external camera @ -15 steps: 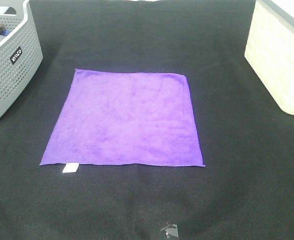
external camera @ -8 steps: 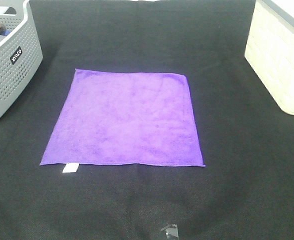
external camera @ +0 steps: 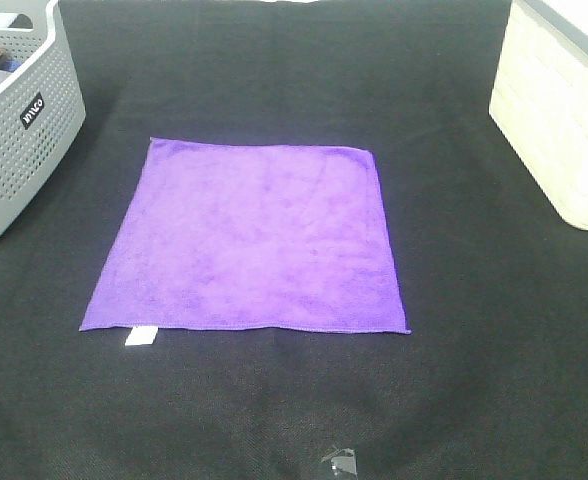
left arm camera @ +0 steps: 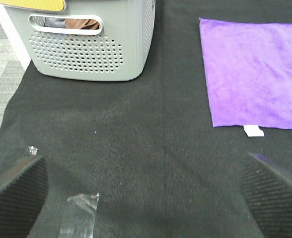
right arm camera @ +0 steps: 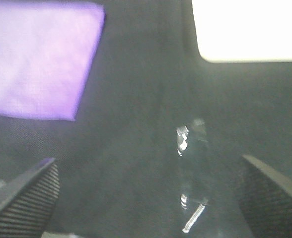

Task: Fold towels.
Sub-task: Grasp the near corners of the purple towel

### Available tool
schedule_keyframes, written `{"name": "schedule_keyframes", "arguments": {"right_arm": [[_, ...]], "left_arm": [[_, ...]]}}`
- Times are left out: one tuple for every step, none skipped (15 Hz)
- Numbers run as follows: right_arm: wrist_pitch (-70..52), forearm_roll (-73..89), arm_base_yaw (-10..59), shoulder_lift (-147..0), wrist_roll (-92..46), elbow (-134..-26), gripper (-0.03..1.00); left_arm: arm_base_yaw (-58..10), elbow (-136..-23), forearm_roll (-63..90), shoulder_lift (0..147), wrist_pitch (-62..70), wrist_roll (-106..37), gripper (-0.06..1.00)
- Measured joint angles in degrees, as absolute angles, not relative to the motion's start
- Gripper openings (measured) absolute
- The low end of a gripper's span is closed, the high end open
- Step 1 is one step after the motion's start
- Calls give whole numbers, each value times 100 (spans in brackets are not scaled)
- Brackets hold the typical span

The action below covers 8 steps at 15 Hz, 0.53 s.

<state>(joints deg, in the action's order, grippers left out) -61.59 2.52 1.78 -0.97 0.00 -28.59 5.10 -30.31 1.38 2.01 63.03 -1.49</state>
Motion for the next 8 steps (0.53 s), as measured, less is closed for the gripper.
{"name": "schedule_keyframes", "arguments": {"right_arm": [[-6360,286,178,-584,155,-3111,90],[-6360,286,178,-584,155,-3111,90],[-6658,327,178,-1295,269,-3403,90],[-6898,361,178,-2103,298,-3741,90],[-6979,384,178,-3856,286,-4481,90],[-6973,390,178,-4549,286,-4796,90],[-6956,390,178,-5157,264,-4996,90],[-6784,390,178,-5695,229,-5099,90]], "left_arm": [[510,-3214,109,596,6532,-212,99],[510,-3214,109,596,6532,-212,99],[510,-3524,63,1266,6830,-223,99],[510,-3850,46,2051,6956,-201,99],[510,-4549,92,3432,6967,-172,99],[510,-4859,92,3988,6956,-201,99],[510,-5025,86,4469,6944,-258,99],[510,-5065,92,4876,6933,-309,99]]}}
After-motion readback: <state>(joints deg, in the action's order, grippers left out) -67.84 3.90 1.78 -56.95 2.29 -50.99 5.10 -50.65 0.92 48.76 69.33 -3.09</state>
